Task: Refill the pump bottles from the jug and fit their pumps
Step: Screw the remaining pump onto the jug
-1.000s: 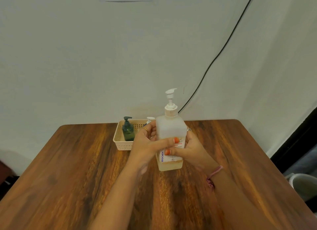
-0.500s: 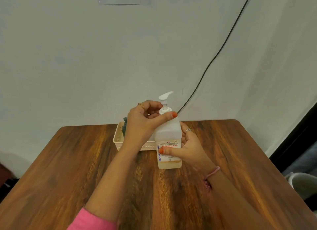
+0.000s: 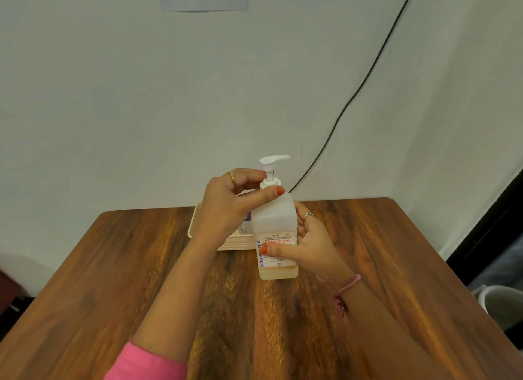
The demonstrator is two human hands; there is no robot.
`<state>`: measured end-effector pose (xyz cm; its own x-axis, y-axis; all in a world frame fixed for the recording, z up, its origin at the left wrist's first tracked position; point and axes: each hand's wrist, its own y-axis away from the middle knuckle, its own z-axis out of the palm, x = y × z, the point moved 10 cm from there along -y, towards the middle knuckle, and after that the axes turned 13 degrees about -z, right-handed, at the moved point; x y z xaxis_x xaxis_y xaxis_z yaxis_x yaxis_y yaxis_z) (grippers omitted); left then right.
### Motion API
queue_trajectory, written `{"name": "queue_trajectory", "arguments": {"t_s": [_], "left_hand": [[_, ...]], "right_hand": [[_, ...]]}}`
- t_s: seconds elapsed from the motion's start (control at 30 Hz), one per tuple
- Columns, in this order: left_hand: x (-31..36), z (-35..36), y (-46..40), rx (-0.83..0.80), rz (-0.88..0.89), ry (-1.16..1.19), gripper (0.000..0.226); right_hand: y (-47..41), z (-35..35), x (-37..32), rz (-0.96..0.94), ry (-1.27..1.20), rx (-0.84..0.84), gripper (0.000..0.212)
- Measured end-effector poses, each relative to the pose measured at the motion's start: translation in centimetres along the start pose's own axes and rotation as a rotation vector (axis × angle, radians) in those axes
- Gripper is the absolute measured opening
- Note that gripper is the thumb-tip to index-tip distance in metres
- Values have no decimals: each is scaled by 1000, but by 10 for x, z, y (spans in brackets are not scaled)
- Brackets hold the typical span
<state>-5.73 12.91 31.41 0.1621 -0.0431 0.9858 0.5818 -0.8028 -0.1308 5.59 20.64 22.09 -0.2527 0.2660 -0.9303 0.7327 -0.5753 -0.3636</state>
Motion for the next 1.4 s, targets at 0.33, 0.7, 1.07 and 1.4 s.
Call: {"name": "queue_trajectory", "arguments": {"t_s": [0.33,0.7,1.07,1.4], "left_hand": [[-10,7,1,-20,-14,-47,48],[-9,18,4,-113,-39,-57,20],[-19,28,6,-190,-65,-92,32],[-20,19,1,-100,-40,-35,45]], "right_hand": [[0,0,4,-4,23,-9,79],[-2,2,10,-4,-5,-33,73],[-2,-4,15,-1,-31,-18,76],[-5,-9,11,-12,-40,-25,82]]}}
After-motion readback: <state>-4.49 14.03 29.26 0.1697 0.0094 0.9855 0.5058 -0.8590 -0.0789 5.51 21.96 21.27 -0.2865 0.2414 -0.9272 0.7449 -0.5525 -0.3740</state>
